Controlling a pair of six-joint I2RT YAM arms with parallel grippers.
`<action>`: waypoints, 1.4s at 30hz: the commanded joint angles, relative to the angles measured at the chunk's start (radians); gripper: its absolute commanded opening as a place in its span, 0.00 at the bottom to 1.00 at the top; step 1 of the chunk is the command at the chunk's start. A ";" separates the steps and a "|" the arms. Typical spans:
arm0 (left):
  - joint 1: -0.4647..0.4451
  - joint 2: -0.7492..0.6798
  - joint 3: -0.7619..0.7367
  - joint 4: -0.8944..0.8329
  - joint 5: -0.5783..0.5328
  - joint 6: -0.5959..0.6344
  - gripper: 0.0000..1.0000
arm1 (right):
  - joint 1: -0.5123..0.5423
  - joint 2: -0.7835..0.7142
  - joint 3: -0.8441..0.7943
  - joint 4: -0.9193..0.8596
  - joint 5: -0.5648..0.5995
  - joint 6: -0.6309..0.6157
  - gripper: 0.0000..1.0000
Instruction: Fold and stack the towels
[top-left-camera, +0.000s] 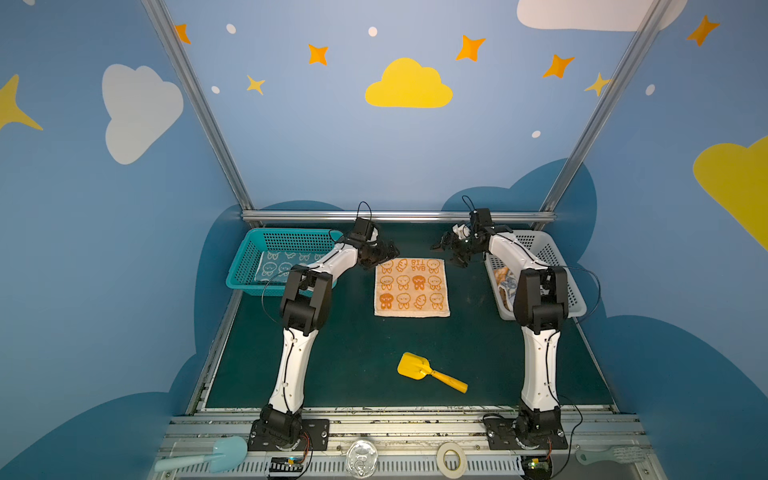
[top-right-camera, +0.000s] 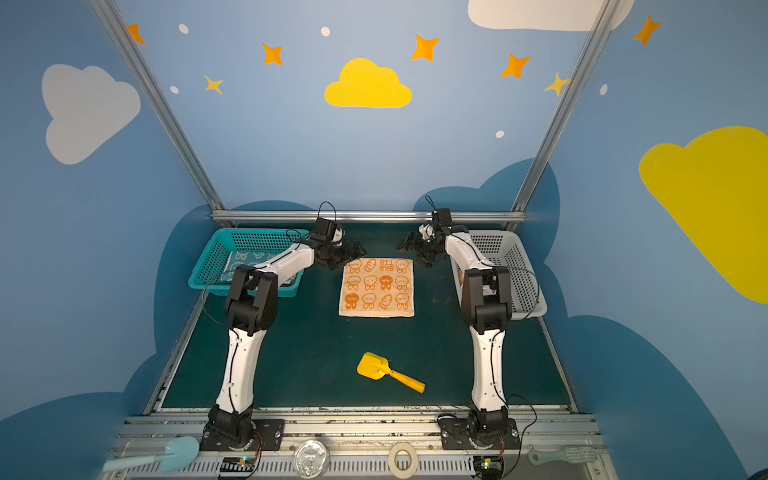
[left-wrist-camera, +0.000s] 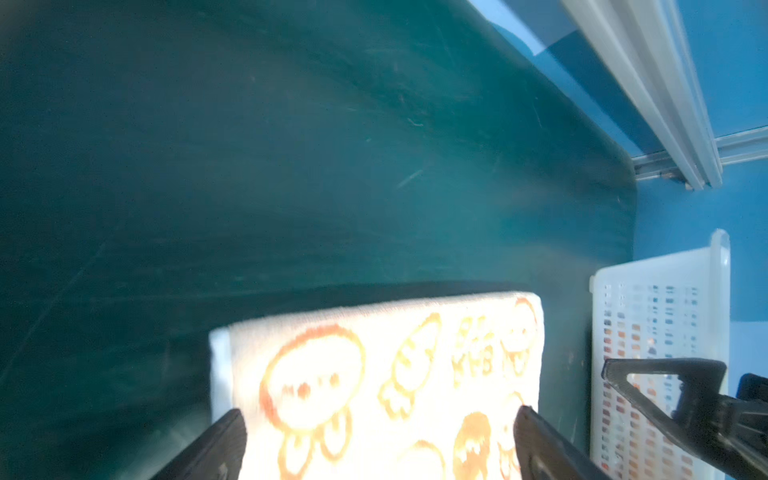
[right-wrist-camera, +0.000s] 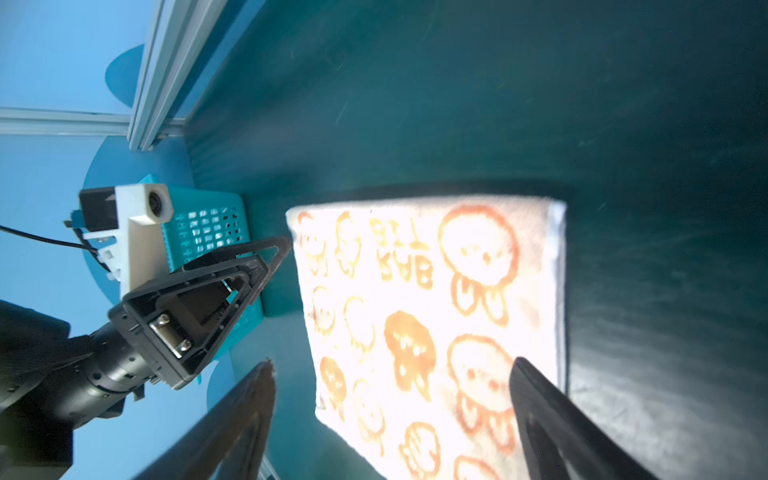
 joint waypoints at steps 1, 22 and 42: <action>-0.021 -0.102 -0.058 0.001 0.003 0.022 0.99 | 0.014 -0.021 -0.049 0.011 -0.013 -0.001 0.88; -0.116 -0.257 -0.520 0.188 -0.008 -0.044 0.99 | 0.099 -0.046 -0.265 0.023 0.033 0.006 0.88; -0.172 -0.406 -0.718 0.216 -0.084 -0.048 0.99 | 0.140 -0.272 -0.689 0.148 0.081 0.039 0.88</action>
